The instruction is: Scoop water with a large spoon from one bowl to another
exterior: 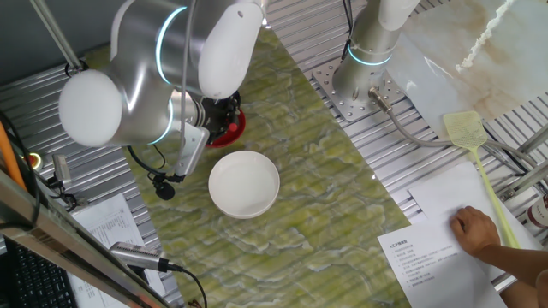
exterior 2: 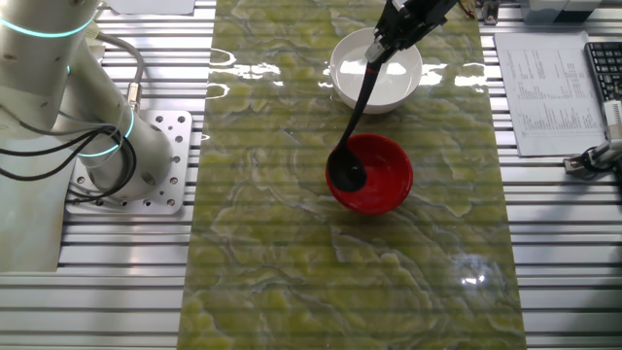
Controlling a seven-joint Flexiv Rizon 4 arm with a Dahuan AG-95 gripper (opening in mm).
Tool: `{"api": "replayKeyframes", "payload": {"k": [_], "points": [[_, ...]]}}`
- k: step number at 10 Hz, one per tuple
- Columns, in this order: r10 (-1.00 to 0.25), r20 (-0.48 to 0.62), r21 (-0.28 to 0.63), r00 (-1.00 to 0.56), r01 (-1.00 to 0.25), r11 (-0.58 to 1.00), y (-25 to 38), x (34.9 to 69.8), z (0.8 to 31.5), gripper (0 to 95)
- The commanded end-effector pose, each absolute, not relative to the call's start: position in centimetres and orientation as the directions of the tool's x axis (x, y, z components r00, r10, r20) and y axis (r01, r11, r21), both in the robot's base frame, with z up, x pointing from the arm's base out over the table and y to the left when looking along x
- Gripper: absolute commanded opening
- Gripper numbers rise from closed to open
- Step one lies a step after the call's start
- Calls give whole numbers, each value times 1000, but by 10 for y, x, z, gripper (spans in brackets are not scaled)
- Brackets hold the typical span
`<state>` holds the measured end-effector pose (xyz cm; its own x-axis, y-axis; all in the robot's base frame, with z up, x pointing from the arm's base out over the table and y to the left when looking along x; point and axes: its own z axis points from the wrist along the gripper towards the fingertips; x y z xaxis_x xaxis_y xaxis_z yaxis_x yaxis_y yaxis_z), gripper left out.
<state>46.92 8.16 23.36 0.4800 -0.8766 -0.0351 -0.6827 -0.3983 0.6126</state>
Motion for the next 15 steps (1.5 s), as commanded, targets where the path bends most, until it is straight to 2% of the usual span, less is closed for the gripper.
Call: {"api": "replayKeyframes", "payload": {"k": [1,15], "points": [[-877,-38,619,479,-678,-397,82,470,234,0],[-884,-59,665,464,-642,-381,82,470,234,0]]}}
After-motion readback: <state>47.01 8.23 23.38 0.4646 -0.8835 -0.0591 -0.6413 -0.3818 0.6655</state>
